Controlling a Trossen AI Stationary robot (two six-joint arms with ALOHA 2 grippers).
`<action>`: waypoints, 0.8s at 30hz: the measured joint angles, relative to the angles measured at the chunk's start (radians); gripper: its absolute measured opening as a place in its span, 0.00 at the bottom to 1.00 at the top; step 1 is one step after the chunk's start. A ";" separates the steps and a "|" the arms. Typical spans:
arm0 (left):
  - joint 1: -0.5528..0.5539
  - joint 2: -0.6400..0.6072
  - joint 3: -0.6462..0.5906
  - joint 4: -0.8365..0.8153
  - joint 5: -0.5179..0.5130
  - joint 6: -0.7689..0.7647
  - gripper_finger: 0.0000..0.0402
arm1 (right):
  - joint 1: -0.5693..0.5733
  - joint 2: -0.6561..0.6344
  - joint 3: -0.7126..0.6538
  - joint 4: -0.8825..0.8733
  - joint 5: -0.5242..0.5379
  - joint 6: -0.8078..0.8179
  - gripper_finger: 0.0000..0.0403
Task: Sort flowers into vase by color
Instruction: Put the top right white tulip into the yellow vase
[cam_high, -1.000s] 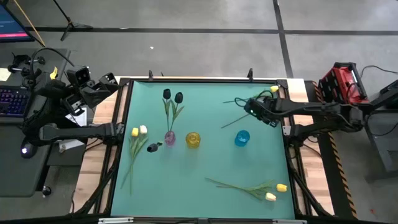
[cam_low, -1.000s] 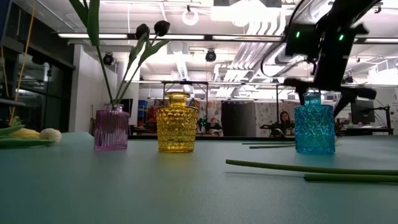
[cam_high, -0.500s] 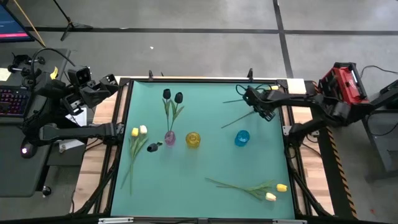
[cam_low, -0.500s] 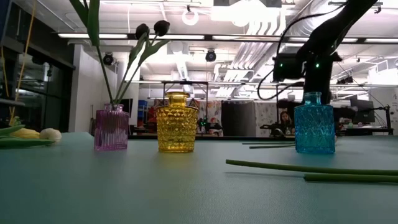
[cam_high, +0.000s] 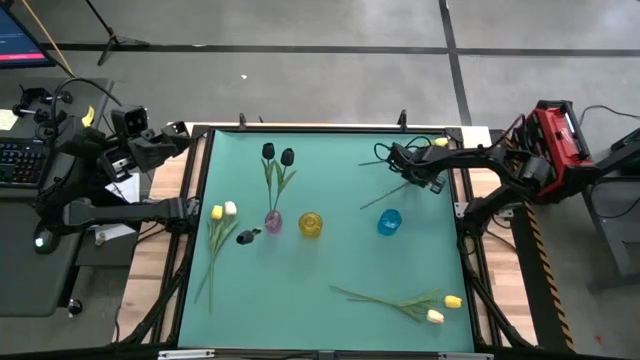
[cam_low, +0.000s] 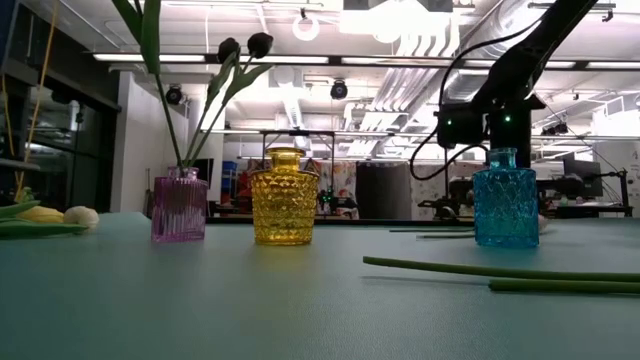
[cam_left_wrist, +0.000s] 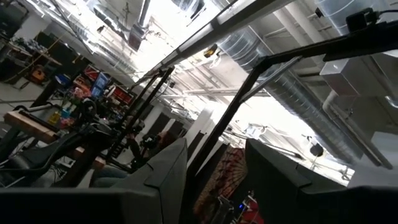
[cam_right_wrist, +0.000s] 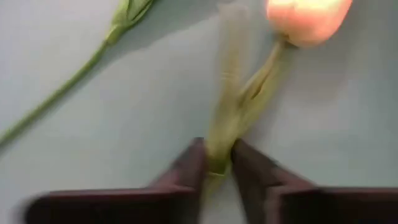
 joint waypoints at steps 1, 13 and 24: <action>0.000 0.000 0.000 0.000 -0.003 -0.005 0.38 | 0.002 -0.020 -0.003 -0.007 -0.002 -0.041 0.06; 0.000 0.000 0.000 0.000 -0.012 0.026 0.38 | 0.137 -0.441 0.043 0.585 0.083 -0.687 0.01; 0.000 0.000 0.000 -0.008 -0.017 0.117 0.38 | 0.553 -0.358 0.044 1.341 -0.018 -1.182 0.00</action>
